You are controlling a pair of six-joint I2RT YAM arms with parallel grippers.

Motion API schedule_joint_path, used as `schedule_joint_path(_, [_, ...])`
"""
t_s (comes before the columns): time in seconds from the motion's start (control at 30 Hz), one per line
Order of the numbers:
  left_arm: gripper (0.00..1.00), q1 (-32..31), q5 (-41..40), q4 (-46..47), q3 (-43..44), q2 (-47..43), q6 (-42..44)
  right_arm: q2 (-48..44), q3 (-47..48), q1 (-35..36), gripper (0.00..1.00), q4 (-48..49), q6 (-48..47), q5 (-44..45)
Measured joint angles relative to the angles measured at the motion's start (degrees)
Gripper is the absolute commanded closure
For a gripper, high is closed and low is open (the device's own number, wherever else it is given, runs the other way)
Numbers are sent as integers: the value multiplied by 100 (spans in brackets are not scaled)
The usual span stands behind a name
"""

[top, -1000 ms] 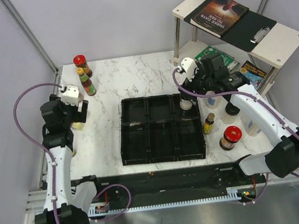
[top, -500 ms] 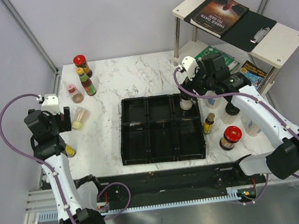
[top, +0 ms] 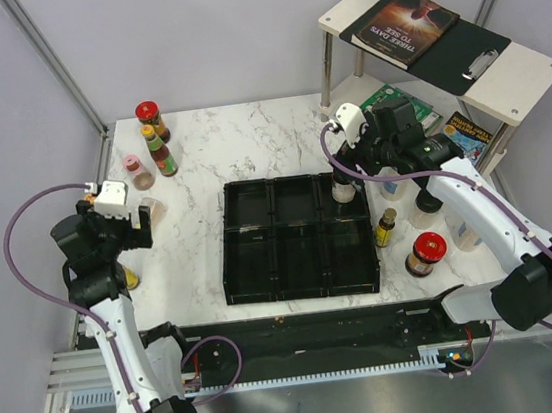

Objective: Organize the condiment bottles
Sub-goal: Pick up the bottle from the center of the board.

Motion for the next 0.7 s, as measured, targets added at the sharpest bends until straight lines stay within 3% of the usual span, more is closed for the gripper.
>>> schedule_joint_path(0.17, [0,-264,446,-39,-7,199,0,0,-50,0,2,96,20,166])
schedule_joint_path(0.33, [0,-1591,337,-63,-107,216,11,61,-7,-87,2,111,155,632])
schedule_joint_path(0.43, [0,-2153,273,-103,-234,122,79,212,332,-529,2,-184,201,811])
schedule_joint_path(0.7, [0,-2214,348,-181,-601,-96,332,-42,584,-1860,2,-1019,-157,1054])
